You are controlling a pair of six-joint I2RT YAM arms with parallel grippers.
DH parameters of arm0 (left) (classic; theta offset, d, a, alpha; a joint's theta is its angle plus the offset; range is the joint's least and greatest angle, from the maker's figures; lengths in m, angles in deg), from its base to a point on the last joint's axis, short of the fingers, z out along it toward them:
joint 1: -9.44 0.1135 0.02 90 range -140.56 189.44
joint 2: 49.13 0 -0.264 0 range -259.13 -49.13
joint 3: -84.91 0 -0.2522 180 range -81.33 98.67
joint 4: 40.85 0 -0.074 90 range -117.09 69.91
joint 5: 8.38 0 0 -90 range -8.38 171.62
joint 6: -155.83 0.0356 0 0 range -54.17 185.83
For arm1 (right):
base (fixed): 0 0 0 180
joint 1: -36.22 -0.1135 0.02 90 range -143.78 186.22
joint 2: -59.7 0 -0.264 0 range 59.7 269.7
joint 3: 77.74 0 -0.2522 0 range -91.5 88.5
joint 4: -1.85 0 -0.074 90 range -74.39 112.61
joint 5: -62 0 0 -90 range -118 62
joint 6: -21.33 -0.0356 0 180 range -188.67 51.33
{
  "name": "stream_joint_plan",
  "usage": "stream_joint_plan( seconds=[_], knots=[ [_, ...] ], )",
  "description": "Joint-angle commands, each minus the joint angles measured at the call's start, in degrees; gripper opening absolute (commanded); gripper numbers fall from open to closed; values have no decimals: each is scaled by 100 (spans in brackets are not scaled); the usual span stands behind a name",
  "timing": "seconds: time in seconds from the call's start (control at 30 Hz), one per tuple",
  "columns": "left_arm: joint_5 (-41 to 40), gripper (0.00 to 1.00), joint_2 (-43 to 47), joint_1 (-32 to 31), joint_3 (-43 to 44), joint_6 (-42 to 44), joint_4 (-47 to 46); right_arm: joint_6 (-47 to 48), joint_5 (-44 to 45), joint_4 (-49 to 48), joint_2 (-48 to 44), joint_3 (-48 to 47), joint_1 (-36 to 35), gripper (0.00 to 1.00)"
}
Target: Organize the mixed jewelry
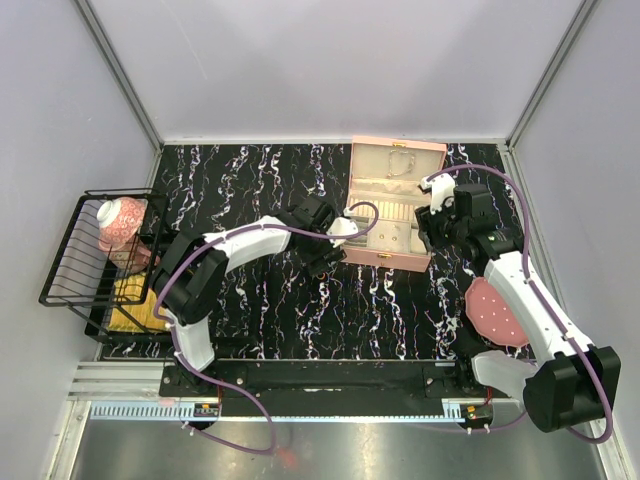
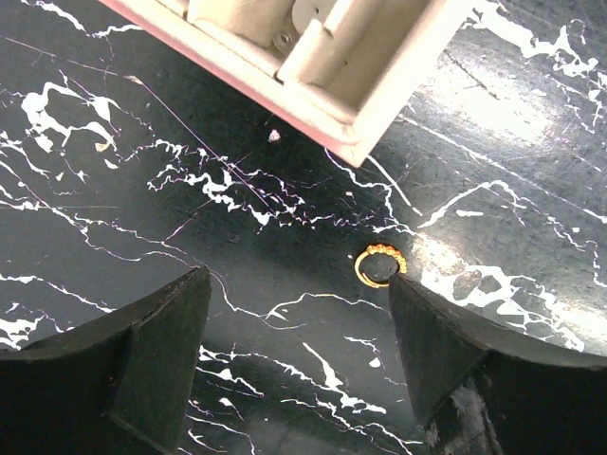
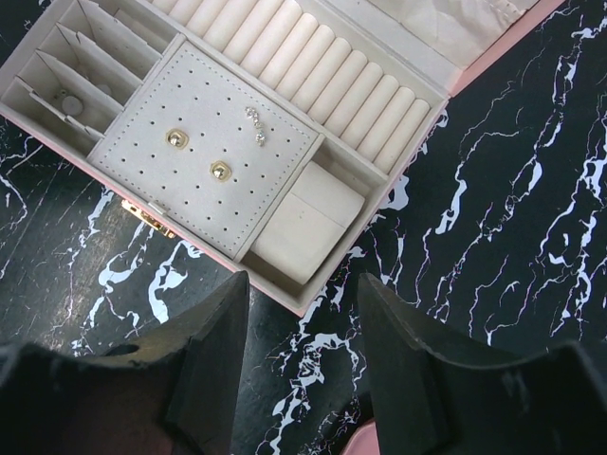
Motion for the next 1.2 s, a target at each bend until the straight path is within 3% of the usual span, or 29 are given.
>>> stream_joint_plan(
  seconds=[0.0,0.17,0.57,0.87,1.17],
  knots=[
    [-111,78,-61,-7,1,-210,-269,-16,-11,-188,-134,30,27,55],
    [-111,76,132,-7,-209,-148,-252,1,-11,-180,-134,65,36,54],
    [433,75,1774,-199,-1396,423,820,36,-134,-197,-81,135,27,54],
    [610,71,2039,-429,-2037,1187,785,54,-213,-197,24,126,36,52],
    [627,70,1890,-464,-2029,1452,583,54,-240,-171,-29,179,27,53]
  ],
)
